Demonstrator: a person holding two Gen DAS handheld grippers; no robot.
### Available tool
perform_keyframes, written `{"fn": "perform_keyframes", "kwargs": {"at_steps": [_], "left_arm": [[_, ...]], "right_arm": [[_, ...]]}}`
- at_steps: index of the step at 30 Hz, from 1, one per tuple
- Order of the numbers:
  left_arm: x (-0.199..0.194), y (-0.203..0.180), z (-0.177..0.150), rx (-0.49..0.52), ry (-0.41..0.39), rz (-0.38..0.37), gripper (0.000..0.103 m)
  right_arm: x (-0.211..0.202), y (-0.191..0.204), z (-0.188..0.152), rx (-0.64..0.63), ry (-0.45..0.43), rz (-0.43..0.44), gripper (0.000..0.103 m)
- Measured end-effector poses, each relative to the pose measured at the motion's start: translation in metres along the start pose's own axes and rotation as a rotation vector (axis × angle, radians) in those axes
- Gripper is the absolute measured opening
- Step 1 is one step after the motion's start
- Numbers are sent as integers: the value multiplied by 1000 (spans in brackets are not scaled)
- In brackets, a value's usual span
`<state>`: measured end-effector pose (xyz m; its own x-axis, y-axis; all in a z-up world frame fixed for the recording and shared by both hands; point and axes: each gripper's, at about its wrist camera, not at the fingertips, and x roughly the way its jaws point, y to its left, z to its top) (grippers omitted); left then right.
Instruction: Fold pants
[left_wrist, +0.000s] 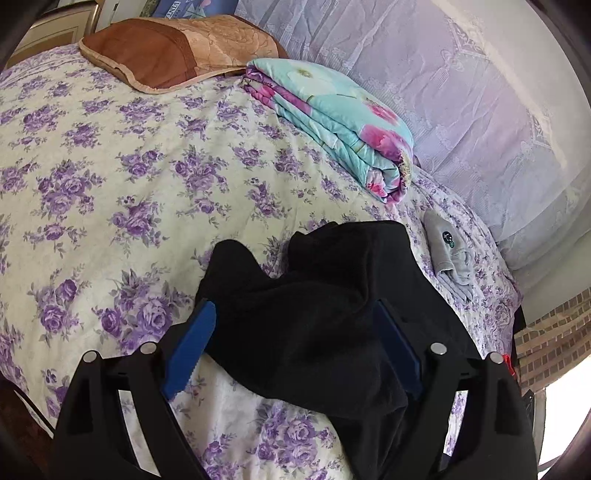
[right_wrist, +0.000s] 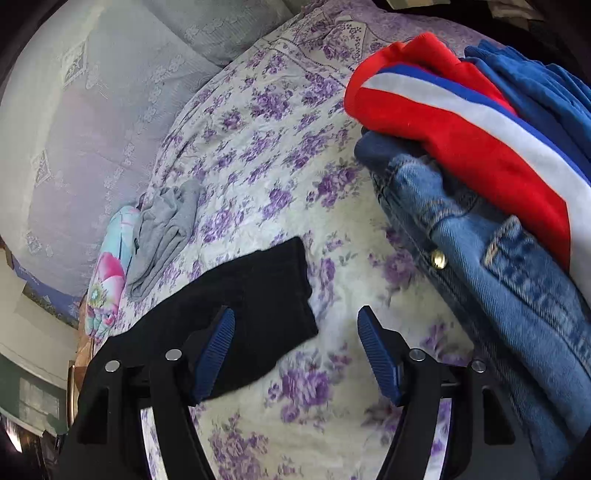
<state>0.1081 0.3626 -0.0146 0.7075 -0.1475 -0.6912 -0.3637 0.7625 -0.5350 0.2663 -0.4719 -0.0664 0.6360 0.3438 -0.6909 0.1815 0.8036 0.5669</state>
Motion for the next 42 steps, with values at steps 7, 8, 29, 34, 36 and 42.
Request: {"fn": "perform_keyframes", "kwargs": {"at_steps": [7, 8, 29, 34, 36, 42], "left_arm": [[19, 6, -20, 8, 79, -6, 84], [21, 8, -21, 3, 86, -10, 84], [44, 1, -26, -37, 30, -119, 14], [27, 4, -24, -50, 13, -133, 14], [26, 6, -24, -50, 20, -132, 14], [27, 7, -28, -57, 30, -118, 13]], "right_arm": [[-42, -44, -37, -45, 8, 46, 71], [-49, -51, -40, -42, 9, 56, 69], [-136, 69, -198, -308, 206, 217, 75], [-119, 45, -229, -292, 319, 118, 75], [-109, 36, -238, -272, 356, 116, 75], [-96, 36, -241, -182, 329, 260, 9]]}}
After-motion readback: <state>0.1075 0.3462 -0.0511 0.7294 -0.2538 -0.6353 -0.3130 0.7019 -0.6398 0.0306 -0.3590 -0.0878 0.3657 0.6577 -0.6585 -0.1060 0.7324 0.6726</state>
